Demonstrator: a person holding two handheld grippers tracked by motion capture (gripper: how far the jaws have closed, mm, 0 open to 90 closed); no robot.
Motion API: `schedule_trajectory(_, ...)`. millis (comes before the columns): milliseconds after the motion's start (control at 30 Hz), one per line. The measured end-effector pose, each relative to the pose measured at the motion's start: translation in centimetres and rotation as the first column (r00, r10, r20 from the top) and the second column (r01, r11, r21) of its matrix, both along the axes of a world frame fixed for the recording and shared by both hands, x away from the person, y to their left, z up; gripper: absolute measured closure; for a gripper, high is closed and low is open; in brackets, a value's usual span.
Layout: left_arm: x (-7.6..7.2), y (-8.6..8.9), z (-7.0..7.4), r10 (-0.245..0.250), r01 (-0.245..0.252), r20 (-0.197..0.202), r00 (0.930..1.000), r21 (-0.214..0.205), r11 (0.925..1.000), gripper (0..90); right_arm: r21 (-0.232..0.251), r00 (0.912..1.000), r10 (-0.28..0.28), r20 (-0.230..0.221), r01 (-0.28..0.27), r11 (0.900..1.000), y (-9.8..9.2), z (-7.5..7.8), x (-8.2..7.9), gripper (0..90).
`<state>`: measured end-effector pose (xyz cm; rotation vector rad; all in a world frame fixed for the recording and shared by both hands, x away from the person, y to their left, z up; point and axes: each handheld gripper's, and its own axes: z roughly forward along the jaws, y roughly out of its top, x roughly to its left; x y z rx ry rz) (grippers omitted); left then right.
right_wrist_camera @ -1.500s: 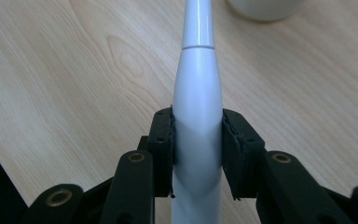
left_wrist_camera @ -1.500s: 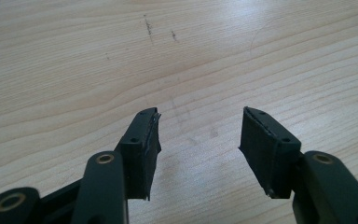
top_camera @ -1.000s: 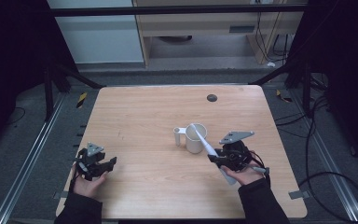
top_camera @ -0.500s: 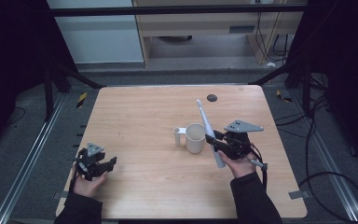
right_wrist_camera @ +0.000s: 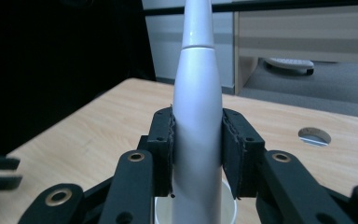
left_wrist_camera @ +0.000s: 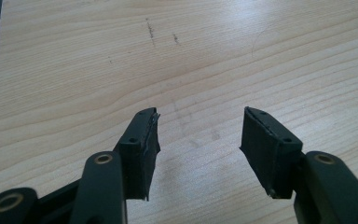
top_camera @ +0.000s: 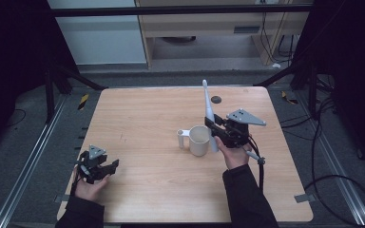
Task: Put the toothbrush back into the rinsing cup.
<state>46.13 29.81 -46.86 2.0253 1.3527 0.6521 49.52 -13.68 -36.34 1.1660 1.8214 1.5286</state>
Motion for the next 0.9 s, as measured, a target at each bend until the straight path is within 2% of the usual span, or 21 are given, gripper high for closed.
schedule_trajectory(333,0.0,0.0,0.0,0.000,0.000,0.001,1.0000,-0.001,1.0000,45.2,0.056,0.9983,-0.050,0.030,0.049,0.9972,0.8,0.4,2.0,66.7)
schedule_trajectory(600,0.1,0.0,0.0,0.002,-0.002,0.000,1.0000,-0.002,1.0000,45.2,0.072,0.9963,-0.077,0.039,0.074,0.9947,1.6,-0.2,3.5,66.7)
schedule_trajectory(900,0.1,0.0,-0.1,0.002,-0.002,-0.003,1.0000,0.002,1.0000,45.2,0.074,0.9966,-0.076,0.033,0.074,0.9945,2.4,-1.0,4.5,66.7)
